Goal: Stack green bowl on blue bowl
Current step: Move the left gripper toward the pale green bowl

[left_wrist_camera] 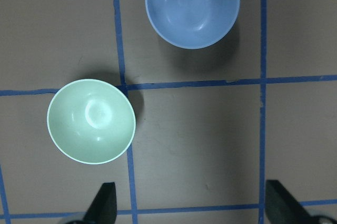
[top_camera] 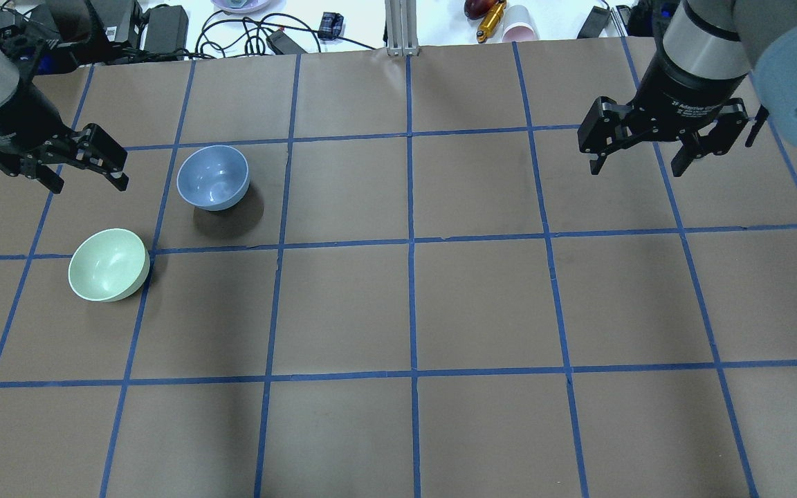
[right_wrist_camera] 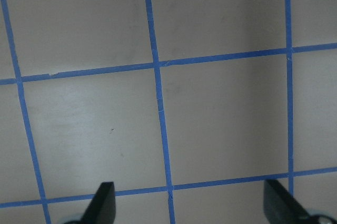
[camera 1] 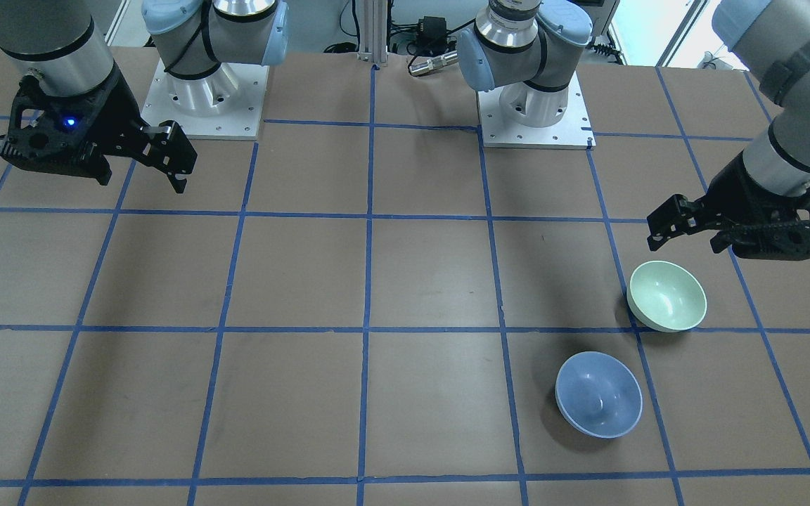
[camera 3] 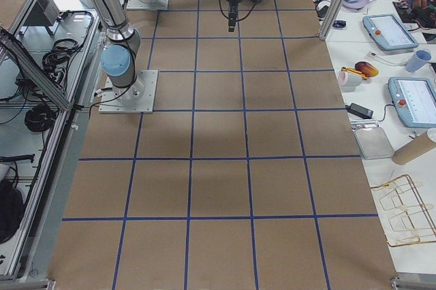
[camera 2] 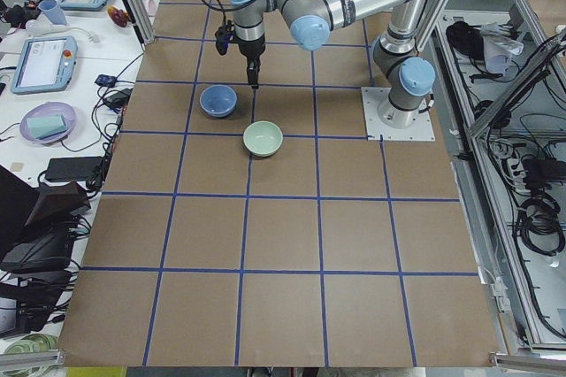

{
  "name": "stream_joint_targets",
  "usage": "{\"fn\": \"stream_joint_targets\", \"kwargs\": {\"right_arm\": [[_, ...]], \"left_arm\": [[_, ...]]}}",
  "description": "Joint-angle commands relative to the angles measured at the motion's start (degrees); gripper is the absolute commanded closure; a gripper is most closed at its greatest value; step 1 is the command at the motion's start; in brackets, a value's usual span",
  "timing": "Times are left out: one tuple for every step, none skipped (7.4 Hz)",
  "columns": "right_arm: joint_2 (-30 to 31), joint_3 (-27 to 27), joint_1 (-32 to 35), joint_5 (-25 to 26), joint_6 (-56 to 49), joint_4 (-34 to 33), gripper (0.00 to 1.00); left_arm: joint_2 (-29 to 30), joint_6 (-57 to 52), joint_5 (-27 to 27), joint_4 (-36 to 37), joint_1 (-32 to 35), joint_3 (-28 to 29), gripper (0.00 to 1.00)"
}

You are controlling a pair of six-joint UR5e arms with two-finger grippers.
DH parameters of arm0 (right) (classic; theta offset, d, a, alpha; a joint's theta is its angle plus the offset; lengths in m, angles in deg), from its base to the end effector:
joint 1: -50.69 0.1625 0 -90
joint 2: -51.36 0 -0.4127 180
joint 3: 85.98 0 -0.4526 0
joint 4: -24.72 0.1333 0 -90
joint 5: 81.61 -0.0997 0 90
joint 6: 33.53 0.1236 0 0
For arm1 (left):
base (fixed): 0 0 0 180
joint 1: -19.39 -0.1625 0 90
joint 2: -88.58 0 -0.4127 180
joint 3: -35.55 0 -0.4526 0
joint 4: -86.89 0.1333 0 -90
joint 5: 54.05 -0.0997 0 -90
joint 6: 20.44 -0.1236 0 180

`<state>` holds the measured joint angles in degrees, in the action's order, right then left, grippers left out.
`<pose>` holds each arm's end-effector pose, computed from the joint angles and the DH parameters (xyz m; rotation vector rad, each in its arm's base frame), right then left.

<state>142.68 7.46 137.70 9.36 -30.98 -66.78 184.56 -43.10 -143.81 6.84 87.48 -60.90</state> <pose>0.1028 -0.5472 0.4337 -0.1509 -3.1210 -0.0170 0.0920 -0.5873 0.3477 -0.0203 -3.1207 -0.0600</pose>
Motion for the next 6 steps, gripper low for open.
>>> {"fn": "stream_joint_targets", "kwargs": {"right_arm": [[0.0, 0.0, 0.0, 0.0, 0.0, 0.0, 0.0], [0.0, 0.0, 0.0, 0.0, 0.0, 0.0, 0.0], [0.0, 0.0, 0.0, 0.0, 0.0, 0.0, 0.0], [0.0, 0.0, 0.0, 0.0, 0.0, 0.0, 0.0], [0.0, 0.0, 0.0, 0.0, 0.0, 0.0, 0.0], [0.0, 0.0, 0.0, 0.0, 0.0, 0.0, 0.0]], "left_arm": [[2.9, -3.7, 0.1, 4.1, -3.3, -1.9, 0.0], [4.1, -4.9, 0.1, 5.8, -4.9, -2.1, 0.0], [6.0, -7.7, 0.1, 7.3, -6.7, -2.2, 0.0], [7.8, -10.5, 0.9, 9.4, -8.4, -2.4, 0.0], [9.0, -11.2, 2.2, 12.3, -9.5, -4.0, 0.0], [10.4, -13.4, 2.2, 17.8, -10.6, -6.4, 0.0]]}}
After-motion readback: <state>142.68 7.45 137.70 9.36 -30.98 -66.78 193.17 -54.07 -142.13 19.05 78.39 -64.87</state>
